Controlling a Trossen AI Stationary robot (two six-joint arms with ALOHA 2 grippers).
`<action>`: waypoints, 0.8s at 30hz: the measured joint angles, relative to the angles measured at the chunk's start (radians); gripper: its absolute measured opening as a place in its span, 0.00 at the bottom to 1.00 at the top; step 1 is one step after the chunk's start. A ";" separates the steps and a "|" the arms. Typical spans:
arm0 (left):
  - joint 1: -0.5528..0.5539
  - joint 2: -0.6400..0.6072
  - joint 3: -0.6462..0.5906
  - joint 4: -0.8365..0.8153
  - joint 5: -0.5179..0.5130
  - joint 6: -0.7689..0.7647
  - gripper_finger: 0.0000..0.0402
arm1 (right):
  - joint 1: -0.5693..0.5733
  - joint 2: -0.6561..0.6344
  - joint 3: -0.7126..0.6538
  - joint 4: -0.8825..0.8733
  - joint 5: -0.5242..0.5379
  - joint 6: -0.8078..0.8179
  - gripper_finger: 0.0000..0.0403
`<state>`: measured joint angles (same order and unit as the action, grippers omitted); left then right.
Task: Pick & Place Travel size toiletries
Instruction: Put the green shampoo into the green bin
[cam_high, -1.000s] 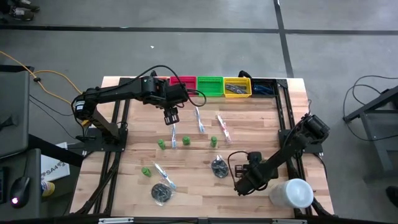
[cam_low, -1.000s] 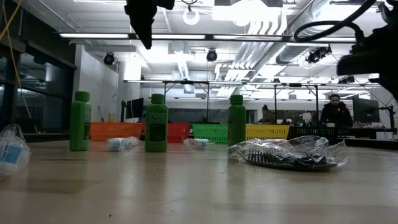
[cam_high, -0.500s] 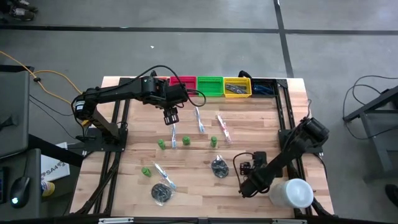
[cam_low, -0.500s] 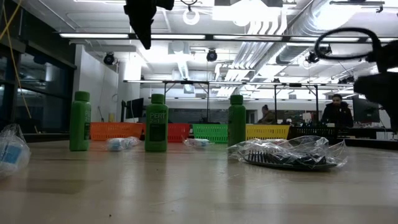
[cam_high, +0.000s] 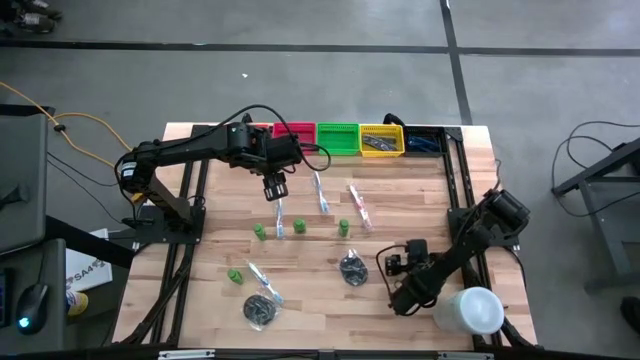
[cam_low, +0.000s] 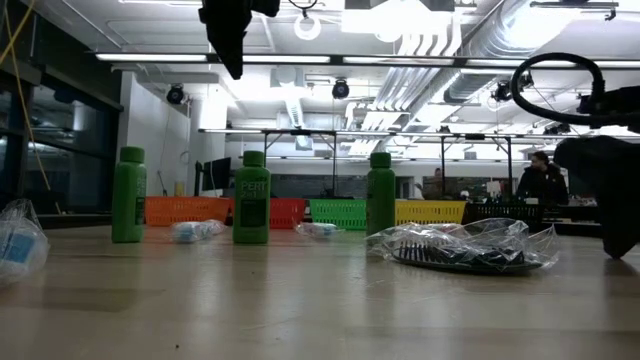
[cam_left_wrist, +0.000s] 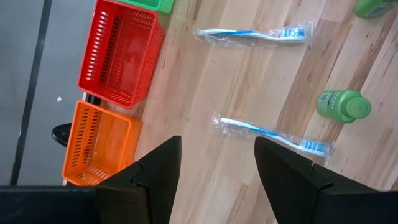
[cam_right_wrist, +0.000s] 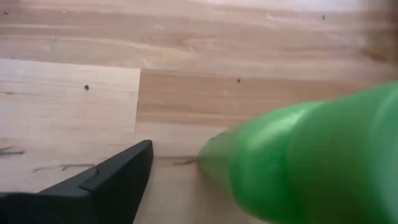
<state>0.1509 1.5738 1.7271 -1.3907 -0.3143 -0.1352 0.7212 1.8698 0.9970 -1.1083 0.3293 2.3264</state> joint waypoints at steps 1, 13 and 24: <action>0.000 0.000 0.000 0.000 0.000 0.000 0.50 | 0.002 0.000 -0.009 0.010 0.002 0.000 0.88; 0.000 0.000 0.000 0.001 0.000 -0.008 0.50 | 0.076 0.000 -0.066 0.052 0.042 0.001 0.67; 0.000 0.000 0.000 0.004 0.000 -0.028 0.50 | 0.098 0.002 -0.093 0.029 0.068 -0.034 0.39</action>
<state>0.1509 1.5738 1.7271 -1.3869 -0.3145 -0.1630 0.8188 1.8720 0.9035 -1.0794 0.3977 2.2926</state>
